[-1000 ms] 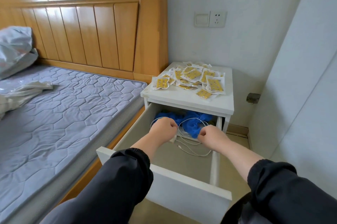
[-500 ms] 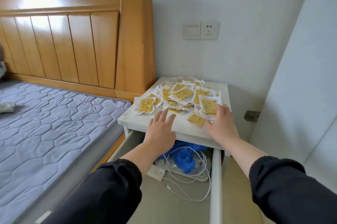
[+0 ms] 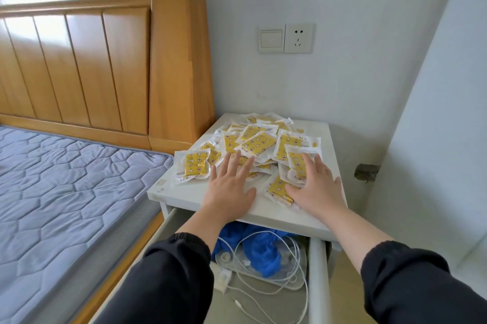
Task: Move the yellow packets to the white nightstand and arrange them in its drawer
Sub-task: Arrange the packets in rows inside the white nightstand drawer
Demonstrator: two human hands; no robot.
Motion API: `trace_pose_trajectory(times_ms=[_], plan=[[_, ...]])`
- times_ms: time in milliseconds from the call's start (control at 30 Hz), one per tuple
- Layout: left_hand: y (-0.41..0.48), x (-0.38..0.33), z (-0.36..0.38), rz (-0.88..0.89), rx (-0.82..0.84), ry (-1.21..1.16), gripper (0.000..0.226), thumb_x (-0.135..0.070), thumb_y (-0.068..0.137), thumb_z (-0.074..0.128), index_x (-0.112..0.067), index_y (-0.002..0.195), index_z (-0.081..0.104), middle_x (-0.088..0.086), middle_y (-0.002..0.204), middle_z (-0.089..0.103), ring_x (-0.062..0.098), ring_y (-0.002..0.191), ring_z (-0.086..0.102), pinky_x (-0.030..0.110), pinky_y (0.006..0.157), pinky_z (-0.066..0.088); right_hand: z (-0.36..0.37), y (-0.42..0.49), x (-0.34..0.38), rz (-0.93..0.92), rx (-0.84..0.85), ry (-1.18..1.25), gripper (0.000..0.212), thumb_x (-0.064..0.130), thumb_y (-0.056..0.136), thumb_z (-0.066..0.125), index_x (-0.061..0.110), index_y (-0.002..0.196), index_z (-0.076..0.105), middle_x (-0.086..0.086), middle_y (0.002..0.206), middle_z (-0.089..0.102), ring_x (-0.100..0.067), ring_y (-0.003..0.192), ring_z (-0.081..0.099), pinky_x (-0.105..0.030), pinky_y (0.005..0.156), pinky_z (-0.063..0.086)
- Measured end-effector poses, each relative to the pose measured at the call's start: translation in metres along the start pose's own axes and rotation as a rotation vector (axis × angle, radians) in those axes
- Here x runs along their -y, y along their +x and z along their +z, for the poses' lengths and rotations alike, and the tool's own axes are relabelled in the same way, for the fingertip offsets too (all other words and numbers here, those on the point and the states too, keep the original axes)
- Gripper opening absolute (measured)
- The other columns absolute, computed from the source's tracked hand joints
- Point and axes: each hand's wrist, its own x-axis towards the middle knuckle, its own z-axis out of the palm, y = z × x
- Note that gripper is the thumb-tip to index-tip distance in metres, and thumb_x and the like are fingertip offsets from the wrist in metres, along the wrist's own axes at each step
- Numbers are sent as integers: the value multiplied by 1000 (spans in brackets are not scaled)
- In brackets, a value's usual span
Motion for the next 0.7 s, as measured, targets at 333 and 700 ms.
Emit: trace_pose_trajectory(times_ms=[333, 700], plan=[[-8, -1, -5, 27, -146, -99, 66, -37, 91, 48, -29, 150, 19, -7, 148, 30, 17, 138, 20, 34, 117, 11, 3, -4, 3, -136, -256, -125, 29, 24, 92, 50, 18, 119, 59, 1, 112, 54, -18, 102, 47, -30, 88, 40], [-6, 6, 3, -5, -289, -358, 58, -29, 88, 56, -24, 143, 39, -8, 146, 35, 14, 137, 28, 32, 112, 26, -12, -24, 13, -139, -499, 314, 21, 12, 95, 53, -2, 109, 61, -12, 88, 63, -21, 72, 53, -21, 58, 34]])
